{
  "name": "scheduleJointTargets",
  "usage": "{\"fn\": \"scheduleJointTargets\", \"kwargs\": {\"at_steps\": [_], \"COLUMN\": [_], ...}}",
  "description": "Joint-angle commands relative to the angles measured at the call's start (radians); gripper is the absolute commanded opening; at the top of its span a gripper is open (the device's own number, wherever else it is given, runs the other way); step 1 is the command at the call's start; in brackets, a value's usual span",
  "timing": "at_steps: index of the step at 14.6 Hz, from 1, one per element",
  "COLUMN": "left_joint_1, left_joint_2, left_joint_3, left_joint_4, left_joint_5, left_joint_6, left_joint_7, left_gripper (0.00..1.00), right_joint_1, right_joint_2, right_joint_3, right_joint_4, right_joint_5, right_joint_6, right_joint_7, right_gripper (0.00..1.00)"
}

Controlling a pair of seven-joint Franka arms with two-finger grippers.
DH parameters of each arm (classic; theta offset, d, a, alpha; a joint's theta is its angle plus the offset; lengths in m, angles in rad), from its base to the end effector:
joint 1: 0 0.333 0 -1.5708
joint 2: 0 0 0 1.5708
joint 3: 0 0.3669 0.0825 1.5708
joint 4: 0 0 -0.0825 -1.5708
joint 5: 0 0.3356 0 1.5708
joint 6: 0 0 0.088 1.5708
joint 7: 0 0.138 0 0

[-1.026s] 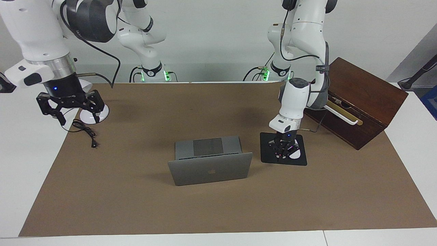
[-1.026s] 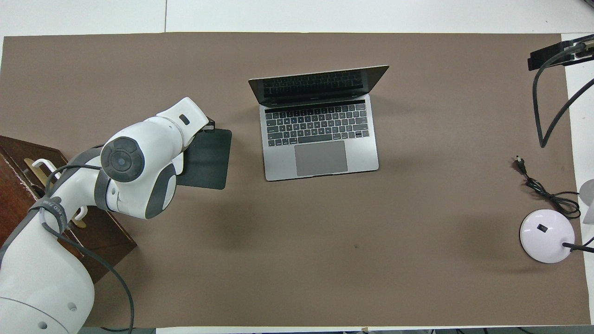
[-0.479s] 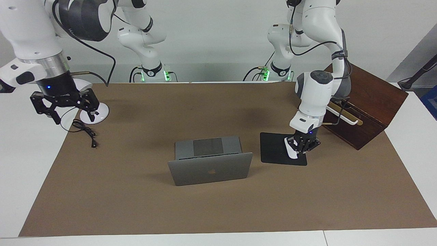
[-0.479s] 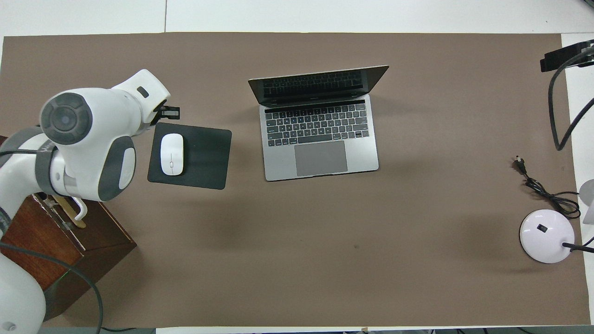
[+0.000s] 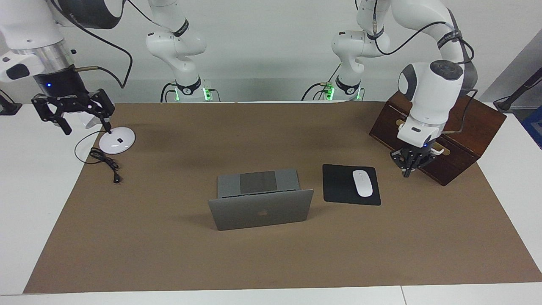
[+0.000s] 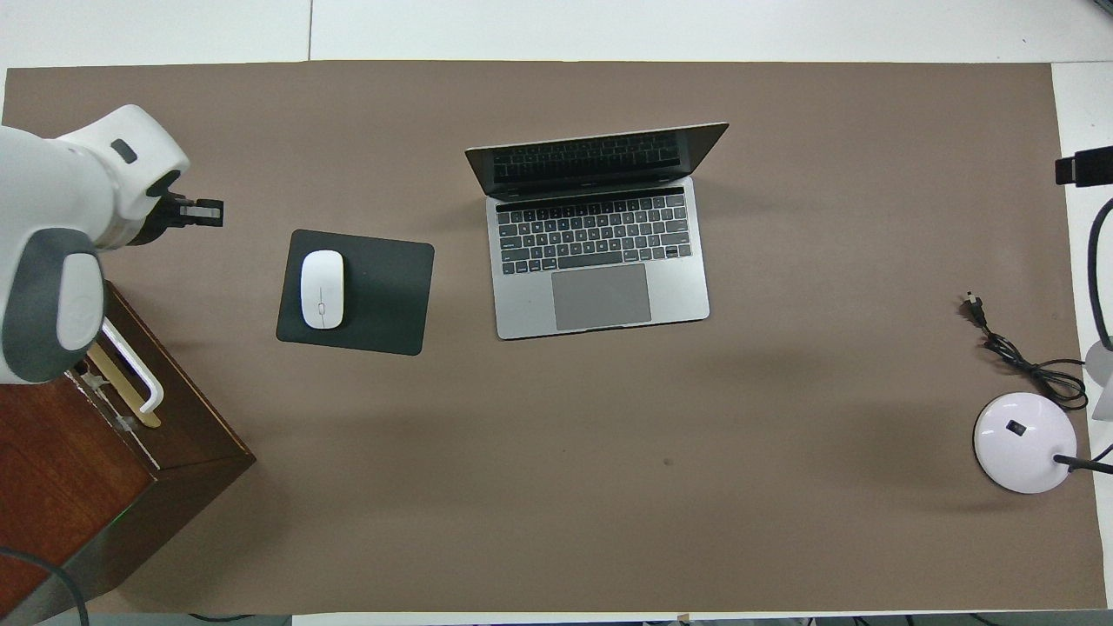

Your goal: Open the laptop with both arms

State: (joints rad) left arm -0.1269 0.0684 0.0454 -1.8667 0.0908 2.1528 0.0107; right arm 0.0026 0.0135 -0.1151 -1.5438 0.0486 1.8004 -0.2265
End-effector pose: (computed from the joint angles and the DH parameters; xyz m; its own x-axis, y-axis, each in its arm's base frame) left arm 0.5647 -0.0407 0.5355 0.9669 -0.1404 0.2128 -0.1237 -0.9882 -0.0901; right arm 0.5378 -0.0546 0.6732 0.9637 0.1064 0.2450 0.1077 -0.9942 0.0082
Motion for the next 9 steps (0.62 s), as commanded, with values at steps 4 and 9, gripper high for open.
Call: {"fn": "scheduleJointTargets", "kwargs": {"at_steps": [4,9], "left_joint_1": [0.065,0.112], "left_joint_2": [-0.097,-0.182], "left_joint_3": [-0.018,-0.035], "left_joint_4": [0.159,0.167], "left_joint_5": [-0.031,-0.065], "left_joint_6": [-0.357,-0.528], "left_joint_7": [0.012,0.025], "left_gripper": [0.79,1.00], "right_joint_1": [-0.055,-0.055], "right_joint_2": [-0.058,-0.066], "right_joint_3": [0.084,0.086], "right_joint_4": [-0.059,-0.052], "right_joint_5": [-0.061,-0.070], "right_joint_6": [0.004,-0.098], "right_joint_7": [0.048,0.162], "right_gripper": [1.00,0.99]}}
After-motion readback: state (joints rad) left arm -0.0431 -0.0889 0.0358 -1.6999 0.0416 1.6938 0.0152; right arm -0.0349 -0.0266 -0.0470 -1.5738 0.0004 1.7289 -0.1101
